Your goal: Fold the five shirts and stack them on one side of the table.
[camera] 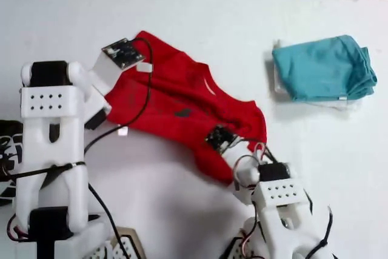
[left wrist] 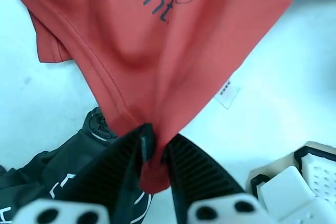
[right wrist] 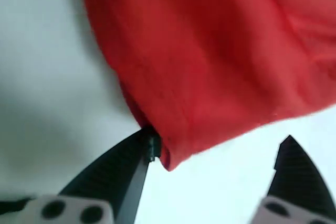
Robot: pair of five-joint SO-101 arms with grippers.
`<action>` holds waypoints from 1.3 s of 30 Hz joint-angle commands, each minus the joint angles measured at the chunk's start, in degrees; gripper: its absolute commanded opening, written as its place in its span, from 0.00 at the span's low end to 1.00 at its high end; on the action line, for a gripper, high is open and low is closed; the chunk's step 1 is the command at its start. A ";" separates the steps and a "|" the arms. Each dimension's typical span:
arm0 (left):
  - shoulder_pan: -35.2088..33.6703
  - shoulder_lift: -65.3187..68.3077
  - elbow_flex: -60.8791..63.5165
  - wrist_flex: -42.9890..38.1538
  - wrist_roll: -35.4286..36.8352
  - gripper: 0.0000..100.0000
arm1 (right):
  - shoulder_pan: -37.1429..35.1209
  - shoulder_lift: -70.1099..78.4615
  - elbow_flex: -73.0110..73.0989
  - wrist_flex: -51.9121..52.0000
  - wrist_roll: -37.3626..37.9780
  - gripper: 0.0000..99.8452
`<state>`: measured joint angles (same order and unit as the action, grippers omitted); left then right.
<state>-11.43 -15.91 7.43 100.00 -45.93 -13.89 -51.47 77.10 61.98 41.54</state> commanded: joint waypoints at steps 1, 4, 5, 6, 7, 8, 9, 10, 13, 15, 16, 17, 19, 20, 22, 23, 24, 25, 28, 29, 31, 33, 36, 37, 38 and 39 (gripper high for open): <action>-0.09 -2.02 -2.15 -0.88 0.53 0.03 | -1.27 -0.75 0.09 -1.01 0.26 0.34; -0.09 -2.02 -2.15 -0.88 0.53 0.03 | 0.75 3.82 0.00 -3.74 0.44 0.34; -0.09 -2.02 -2.15 -0.88 0.53 0.03 | 1.89 6.20 -0.26 -5.14 0.44 0.34; -0.09 -2.02 -2.15 -0.79 0.53 0.03 | 2.77 8.75 -1.32 -5.85 0.44 0.34; -0.09 -2.02 -2.15 -0.79 0.53 0.03 | 3.47 11.74 -3.08 -5.85 0.44 0.34; -0.09 -2.02 -2.15 -0.79 0.53 0.03 | 3.91 14.73 -4.66 -5.93 0.35 0.34; -0.09 -2.02 -2.15 -0.79 0.53 0.03 | 4.09 17.89 -6.33 -5.85 0.35 0.34; -0.09 -2.02 -2.15 -0.79 0.53 0.03 | 4.09 20.97 -7.82 -5.76 0.35 0.34; -0.35 -2.02 -2.15 -0.79 0.53 0.03 | 3.82 29.14 -11.96 -4.09 0.53 0.34; -0.35 -2.02 -2.15 -0.70 0.53 0.03 | 3.82 33.45 -14.33 -3.38 0.62 0.31; -0.35 -2.02 -2.15 -0.70 0.53 0.03 | 3.82 35.03 -15.38 -3.03 0.62 0.28; -0.35 -2.02 -2.15 -0.70 0.53 0.03 | 3.82 36.35 -16.26 -2.77 0.62 0.23; -0.35 -2.02 -2.15 -0.70 0.53 0.03 | 3.91 38.11 -17.49 -2.07 0.35 0.09; -0.35 -2.02 -2.15 -0.79 0.53 0.03 | 4.09 38.46 -17.85 -1.89 0.18 0.02; -0.35 -2.02 -2.15 -0.79 0.53 0.03 | 4.26 38.55 -17.85 -1.80 0.18 0.04; -0.35 -2.02 -2.15 -0.79 0.53 0.03 | 4.35 38.55 -17.76 -1.36 0.18 0.04; -0.35 -2.02 -2.15 -0.79 0.53 0.03 | 4.53 38.55 -18.11 -1.01 0.18 0.02; -0.35 -2.02 -2.15 -0.79 0.53 0.03 | 4.53 38.46 -18.46 -0.92 0.18 0.01; -0.09 -2.02 -0.66 -1.05 0.53 0.03 | 4.62 36.09 -20.22 1.27 0.18 0.02; 0.00 -2.02 0.66 -1.14 0.53 0.03 | 4.62 34.59 -21.01 2.33 0.18 0.02; 0.00 -2.02 4.53 -2.90 0.53 0.03 | 4.62 30.20 -22.77 4.62 0.18 0.02; -0.18 -2.02 9.27 -5.63 0.53 0.03 | 4.62 24.48 -24.18 5.85 0.44 0.02; -0.09 -2.46 16.13 -9.41 0.53 0.03 | 4.62 14.73 -25.93 5.76 0.18 0.02; -0.09 -2.46 17.71 -10.55 0.53 0.03 | 4.62 11.47 -26.37 5.76 0.09 0.02; -0.09 -2.55 18.95 -11.34 0.62 0.03 | 4.62 8.57 -26.73 5.32 0.09 0.02; -0.09 -2.55 19.47 -11.78 0.79 0.03 | 4.62 5.67 -26.81 4.53 0.09 0.02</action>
<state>-11.43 -15.91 25.10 90.68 -45.93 -9.76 -36.35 52.84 67.25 41.45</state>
